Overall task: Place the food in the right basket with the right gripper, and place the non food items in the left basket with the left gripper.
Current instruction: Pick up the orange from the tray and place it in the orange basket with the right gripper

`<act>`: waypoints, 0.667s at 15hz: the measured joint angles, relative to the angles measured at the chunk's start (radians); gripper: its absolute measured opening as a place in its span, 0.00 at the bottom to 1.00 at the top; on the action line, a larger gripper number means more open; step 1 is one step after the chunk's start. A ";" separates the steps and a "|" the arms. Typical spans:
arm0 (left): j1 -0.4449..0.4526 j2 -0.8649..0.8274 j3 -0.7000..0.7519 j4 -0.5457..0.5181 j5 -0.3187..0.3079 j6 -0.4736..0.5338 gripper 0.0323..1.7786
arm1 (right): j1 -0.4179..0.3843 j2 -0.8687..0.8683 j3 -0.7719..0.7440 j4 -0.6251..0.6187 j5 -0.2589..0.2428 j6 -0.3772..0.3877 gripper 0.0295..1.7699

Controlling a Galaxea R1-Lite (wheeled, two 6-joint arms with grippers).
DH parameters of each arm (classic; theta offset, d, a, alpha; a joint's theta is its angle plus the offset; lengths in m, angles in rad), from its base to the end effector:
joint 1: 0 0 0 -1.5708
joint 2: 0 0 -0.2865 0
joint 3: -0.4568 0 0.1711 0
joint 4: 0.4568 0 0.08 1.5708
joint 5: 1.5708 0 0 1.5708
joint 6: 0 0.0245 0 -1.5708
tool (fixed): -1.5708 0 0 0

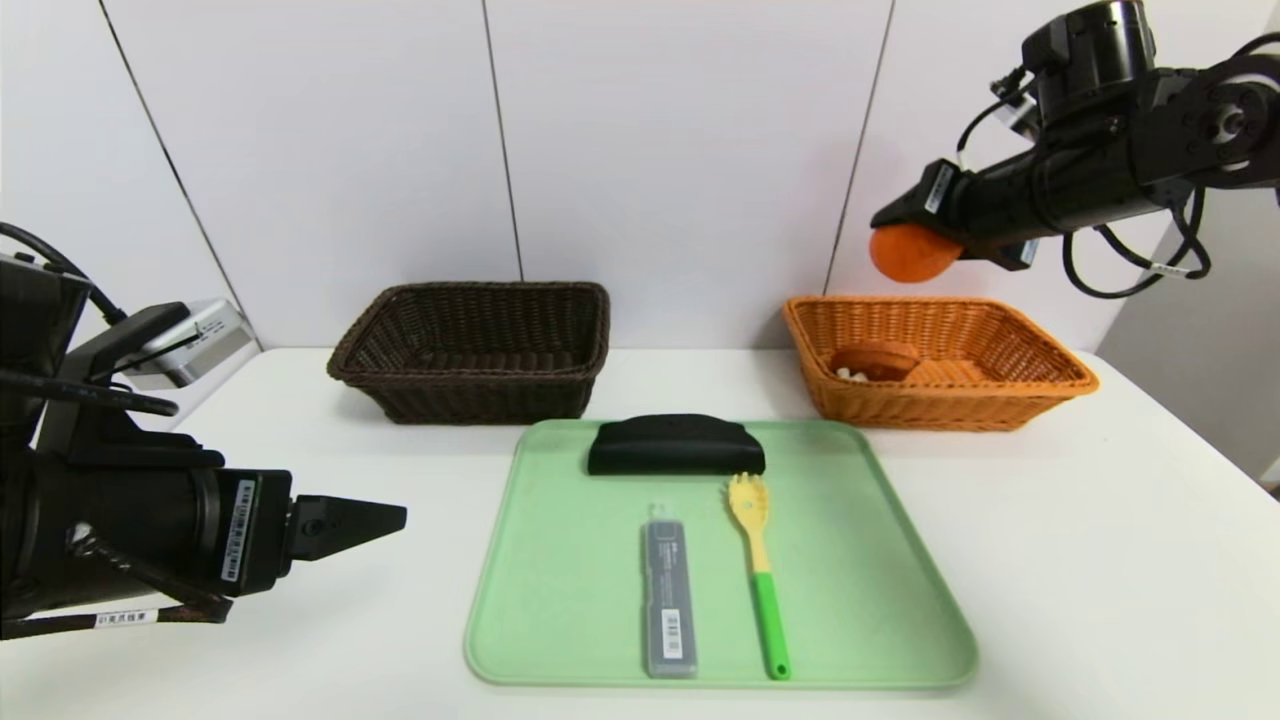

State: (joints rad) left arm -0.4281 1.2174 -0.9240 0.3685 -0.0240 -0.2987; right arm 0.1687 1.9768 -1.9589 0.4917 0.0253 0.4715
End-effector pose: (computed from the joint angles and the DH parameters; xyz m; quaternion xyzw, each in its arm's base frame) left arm 0.1381 -0.0637 0.2324 -0.0727 0.3463 -0.1622 0.9211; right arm 0.3540 0.0609 0.2849 0.2074 0.2663 0.0324 0.9407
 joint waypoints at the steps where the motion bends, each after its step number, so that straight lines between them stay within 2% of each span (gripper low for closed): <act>1: 0.000 0.005 -0.003 -0.001 -0.001 0.000 0.95 | -0.035 0.028 0.000 -0.004 -0.007 -0.016 0.63; 4: 0.001 0.014 -0.006 -0.001 -0.001 0.000 0.95 | -0.092 0.100 0.000 -0.038 -0.026 -0.028 0.63; 6: 0.001 0.018 -0.004 -0.001 0.000 -0.001 0.95 | -0.110 0.143 0.000 -0.040 -0.052 -0.029 0.63; 10: 0.001 0.024 -0.003 -0.001 -0.001 -0.001 0.95 | -0.138 0.212 -0.001 -0.042 -0.067 -0.029 0.63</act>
State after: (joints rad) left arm -0.4272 1.2415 -0.9270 0.3674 -0.0253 -0.3000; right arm 0.0311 2.1889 -1.9600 0.4494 -0.0417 0.4430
